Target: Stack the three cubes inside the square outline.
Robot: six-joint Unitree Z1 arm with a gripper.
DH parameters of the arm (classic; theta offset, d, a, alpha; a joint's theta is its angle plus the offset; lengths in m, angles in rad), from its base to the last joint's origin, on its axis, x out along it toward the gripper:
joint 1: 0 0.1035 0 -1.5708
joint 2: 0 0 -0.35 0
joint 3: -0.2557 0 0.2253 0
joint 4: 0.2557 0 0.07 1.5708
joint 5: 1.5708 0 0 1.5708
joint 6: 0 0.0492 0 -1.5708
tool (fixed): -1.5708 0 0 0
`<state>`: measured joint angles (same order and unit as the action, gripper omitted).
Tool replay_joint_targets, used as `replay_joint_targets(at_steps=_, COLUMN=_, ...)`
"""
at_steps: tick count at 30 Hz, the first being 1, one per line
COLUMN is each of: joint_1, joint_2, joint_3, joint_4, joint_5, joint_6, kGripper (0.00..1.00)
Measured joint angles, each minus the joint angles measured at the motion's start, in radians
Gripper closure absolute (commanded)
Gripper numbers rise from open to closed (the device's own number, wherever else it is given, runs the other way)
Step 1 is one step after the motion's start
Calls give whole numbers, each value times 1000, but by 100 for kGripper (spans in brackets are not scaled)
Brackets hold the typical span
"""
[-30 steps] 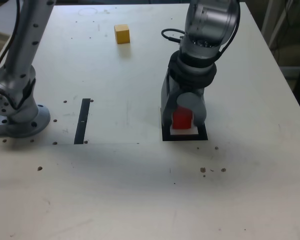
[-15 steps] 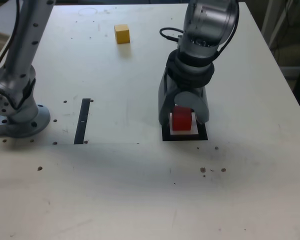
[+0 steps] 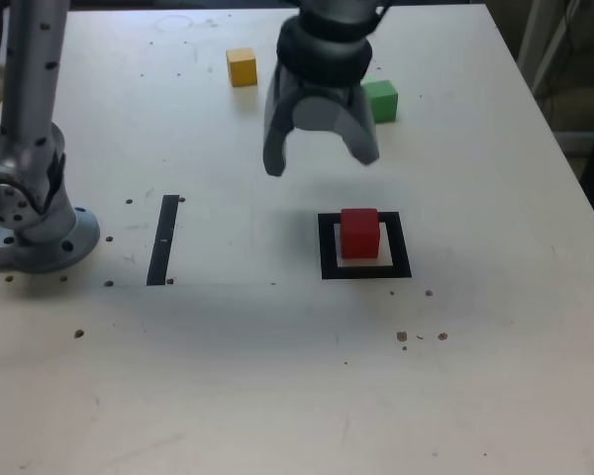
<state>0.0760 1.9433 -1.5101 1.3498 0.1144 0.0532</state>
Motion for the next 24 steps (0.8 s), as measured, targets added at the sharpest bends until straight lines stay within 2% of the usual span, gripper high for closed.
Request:
replay_joint_targets(at_steps=3, joint_1=92, joint_2=-38, joint_3=2, joint_4=0, joint_5=25, joint_6=69, kGripper=1)
replay_joint_targets(at_steps=10, joint_1=250, joint_2=-62, joint_3=-13, joint_4=-1, joint_5=54, joint_6=172, kGripper=0)
replay_joint_targets(at_steps=15, joint_1=410, joint_2=-81, joint_3=-43, joint_4=0, joint_5=78, joint_6=266, kGripper=0)
replay_joint_targets(at_steps=20, joint_1=498, joint_2=-75, joint_3=-67, joint_4=-9, joint_5=108, joint_6=324, kGripper=1)
replay_joint_targets(at_steps=24, joint_1=560, joint_2=-36, joint_3=-100, joint_4=-19, joint_5=112, joint_6=383, kGripper=1)
